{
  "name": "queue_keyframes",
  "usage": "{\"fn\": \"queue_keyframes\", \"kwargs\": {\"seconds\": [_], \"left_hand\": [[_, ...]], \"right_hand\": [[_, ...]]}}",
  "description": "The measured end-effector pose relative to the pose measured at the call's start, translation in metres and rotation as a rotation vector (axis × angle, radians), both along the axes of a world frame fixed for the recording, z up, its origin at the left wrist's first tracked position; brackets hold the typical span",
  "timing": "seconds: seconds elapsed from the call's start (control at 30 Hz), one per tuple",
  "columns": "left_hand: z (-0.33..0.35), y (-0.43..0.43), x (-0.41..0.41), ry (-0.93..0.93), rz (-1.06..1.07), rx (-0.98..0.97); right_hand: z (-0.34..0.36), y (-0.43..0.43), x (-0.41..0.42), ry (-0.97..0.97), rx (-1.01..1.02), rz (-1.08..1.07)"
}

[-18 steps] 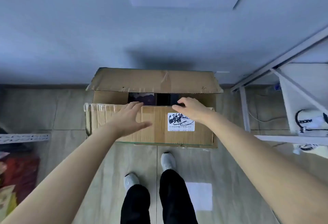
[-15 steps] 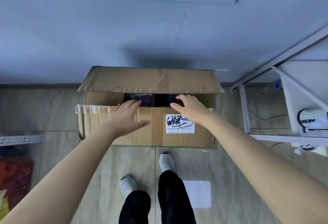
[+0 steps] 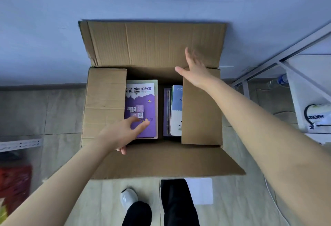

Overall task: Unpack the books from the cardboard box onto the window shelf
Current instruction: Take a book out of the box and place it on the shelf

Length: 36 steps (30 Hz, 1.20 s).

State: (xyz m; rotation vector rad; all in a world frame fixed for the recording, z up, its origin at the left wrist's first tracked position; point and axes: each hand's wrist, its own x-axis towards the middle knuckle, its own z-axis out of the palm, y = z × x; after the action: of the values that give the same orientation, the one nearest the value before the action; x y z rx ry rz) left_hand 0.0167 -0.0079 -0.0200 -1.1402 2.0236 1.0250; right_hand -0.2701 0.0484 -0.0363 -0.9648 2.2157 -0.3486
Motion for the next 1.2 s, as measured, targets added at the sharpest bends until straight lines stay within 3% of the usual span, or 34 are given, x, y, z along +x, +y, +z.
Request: {"fn": "queue_keyframes", "kwargs": {"seconds": [0.17,0.27,0.37,0.5,0.67,0.83,0.97,1.2], "left_hand": [[-0.022,0.001,0.015,0.162,0.024,-0.21],[-0.04,-0.004,0.02,0.181,0.018,-0.455],[-0.056,-0.006,0.025,0.07,0.062,-0.554],[-0.069,-0.007,0.035,0.023,0.087,-0.587],[-0.058,-0.009,0.043,0.079,0.126,-0.532],[-0.021,-0.001,0.044,0.164,0.026,-0.685],[0.012,0.001,0.056,0.061,-0.101,-0.753],[0.038,-0.021,0.079,-0.05,0.255,-0.578]], "right_hand": [[-0.007,0.013,0.033,-0.056,-0.017,0.019],[-0.016,0.032,0.06,0.078,-0.015,-0.04],[-0.031,0.056,0.084,0.253,0.05,-0.125],[-0.047,0.078,0.101,0.425,0.113,-0.118],[-0.043,0.082,0.106,0.497,0.169,-0.106],[-0.014,0.078,0.12,0.582,0.154,-0.083],[0.018,0.086,0.125,0.56,0.214,-0.109],[0.046,0.105,0.116,0.374,0.267,-0.388]]}}
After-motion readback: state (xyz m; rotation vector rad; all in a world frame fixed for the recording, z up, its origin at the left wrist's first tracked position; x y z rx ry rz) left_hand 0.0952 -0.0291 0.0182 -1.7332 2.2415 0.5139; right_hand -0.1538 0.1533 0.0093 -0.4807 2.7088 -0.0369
